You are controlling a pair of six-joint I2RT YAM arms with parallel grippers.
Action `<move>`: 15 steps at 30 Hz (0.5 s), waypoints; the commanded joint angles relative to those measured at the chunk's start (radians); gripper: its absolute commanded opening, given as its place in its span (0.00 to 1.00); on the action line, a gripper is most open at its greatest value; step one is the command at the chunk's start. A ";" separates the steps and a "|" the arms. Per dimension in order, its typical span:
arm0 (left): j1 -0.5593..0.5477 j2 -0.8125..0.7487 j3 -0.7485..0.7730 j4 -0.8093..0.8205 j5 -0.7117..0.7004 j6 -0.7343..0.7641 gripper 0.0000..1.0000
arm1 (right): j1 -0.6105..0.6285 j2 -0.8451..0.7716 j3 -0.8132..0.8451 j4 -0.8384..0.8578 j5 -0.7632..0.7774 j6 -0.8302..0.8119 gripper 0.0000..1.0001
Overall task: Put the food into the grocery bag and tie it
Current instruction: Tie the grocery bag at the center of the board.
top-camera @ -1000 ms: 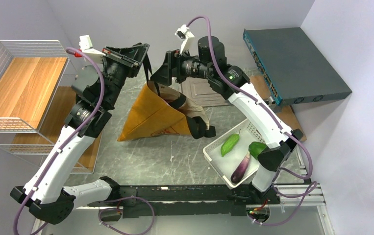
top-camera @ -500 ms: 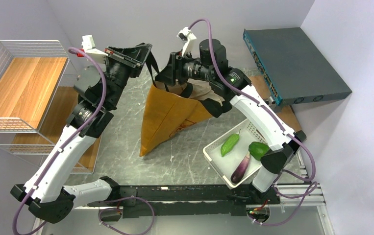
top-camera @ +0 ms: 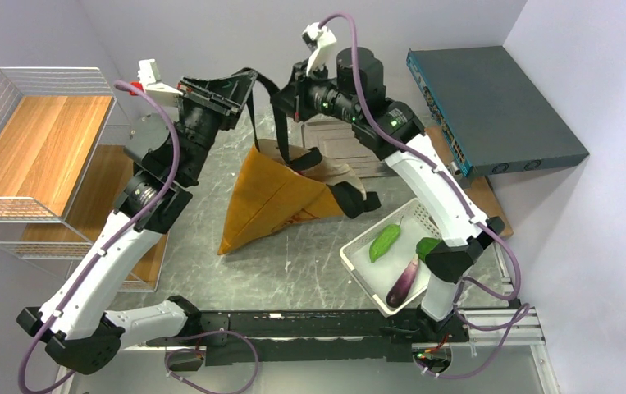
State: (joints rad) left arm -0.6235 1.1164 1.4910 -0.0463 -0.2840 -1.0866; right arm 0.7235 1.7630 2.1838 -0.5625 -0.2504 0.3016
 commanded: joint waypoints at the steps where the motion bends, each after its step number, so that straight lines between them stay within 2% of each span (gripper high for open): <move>1: -0.005 -0.090 -0.005 0.300 0.038 -0.013 0.32 | -0.003 0.003 0.194 0.030 0.065 -0.110 0.00; 8: -0.005 -0.128 -0.052 0.312 0.131 0.051 0.63 | -0.003 -0.053 0.176 0.284 -0.020 -0.043 0.00; 10: -0.005 -0.148 -0.063 0.297 0.149 0.091 0.65 | -0.003 -0.056 0.189 0.310 -0.031 -0.025 0.00; 15: 0.004 -0.220 -0.097 0.175 0.135 0.238 0.61 | -0.003 -0.046 0.257 0.348 -0.063 -0.005 0.00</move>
State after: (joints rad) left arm -0.6235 0.9363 1.4204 0.1951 -0.1768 -0.9989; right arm 0.7212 1.7466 2.3623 -0.3889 -0.2718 0.2649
